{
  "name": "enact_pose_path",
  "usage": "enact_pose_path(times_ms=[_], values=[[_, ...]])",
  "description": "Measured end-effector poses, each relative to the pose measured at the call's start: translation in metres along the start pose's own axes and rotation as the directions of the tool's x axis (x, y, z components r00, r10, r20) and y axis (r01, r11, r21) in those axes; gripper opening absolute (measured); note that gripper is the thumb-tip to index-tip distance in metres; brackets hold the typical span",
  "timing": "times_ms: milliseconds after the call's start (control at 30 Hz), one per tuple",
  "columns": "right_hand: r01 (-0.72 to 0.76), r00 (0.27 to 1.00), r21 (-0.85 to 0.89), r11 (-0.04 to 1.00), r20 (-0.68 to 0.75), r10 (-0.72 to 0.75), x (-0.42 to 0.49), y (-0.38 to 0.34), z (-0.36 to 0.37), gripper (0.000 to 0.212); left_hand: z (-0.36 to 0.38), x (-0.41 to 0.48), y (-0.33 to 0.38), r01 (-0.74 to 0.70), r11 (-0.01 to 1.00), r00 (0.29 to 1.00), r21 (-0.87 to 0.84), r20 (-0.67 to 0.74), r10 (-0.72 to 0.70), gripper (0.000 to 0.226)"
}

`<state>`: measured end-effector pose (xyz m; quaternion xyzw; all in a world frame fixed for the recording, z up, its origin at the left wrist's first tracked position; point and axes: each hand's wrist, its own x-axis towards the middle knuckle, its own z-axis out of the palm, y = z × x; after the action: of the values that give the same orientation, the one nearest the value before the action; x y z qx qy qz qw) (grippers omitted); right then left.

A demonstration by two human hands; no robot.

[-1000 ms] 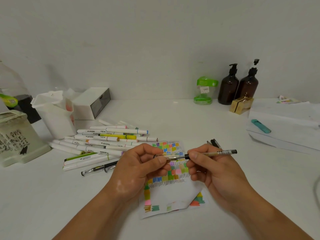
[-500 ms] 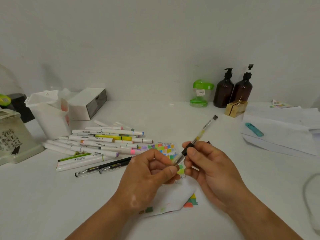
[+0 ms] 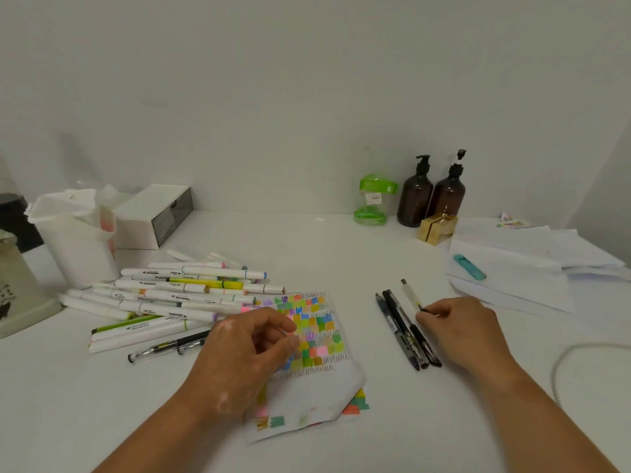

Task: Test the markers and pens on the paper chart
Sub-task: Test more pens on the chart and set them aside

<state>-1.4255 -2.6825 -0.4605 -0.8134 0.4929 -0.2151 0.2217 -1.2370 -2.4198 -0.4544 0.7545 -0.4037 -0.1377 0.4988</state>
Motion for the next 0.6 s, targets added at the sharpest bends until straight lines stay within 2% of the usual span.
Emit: enact_pose_path(times_ms=[133,233,300,367,500,600], values=[[-0.011,1.0,-0.026,1.0,0.018,0.011,-0.001,0.001,0.0,0.016,-0.018,0.008,-0.007,-0.043,0.992,0.982,0.117,-0.179,0.064,0.013],[0.055,0.997,-0.022,0.998,-0.061,-0.056,-0.005,-0.004,0.002,0.012,-0.047,0.012,-0.019,0.066,0.967,0.933,0.247,-0.358,0.028,0.015],[0.152,0.98,0.009,0.988,-0.128,-0.15,-0.013,-0.016,0.005,0.009,-0.063,0.008,-0.026,0.142,0.931,0.909,0.337,-0.417,0.012,0.014],[0.272,0.955,0.031,0.962,-0.129,-0.266,-0.023,-0.031,0.009,0.008,-0.069,0.004,-0.031,0.143,0.884,0.923,0.445,-0.382,0.043,0.014],[0.435,0.901,0.101,0.895,-0.041,-0.433,-0.043,-0.055,0.021,0.011,-0.06,-0.005,-0.038,0.019,0.717,0.97,0.696,-0.187,0.156,0.009],[0.494,0.862,0.157,0.855,0.037,-0.505,-0.055,-0.058,0.028,0.017,-0.054,-0.007,-0.038,-0.015,0.654,0.967,0.756,-0.155,0.202,0.016]])
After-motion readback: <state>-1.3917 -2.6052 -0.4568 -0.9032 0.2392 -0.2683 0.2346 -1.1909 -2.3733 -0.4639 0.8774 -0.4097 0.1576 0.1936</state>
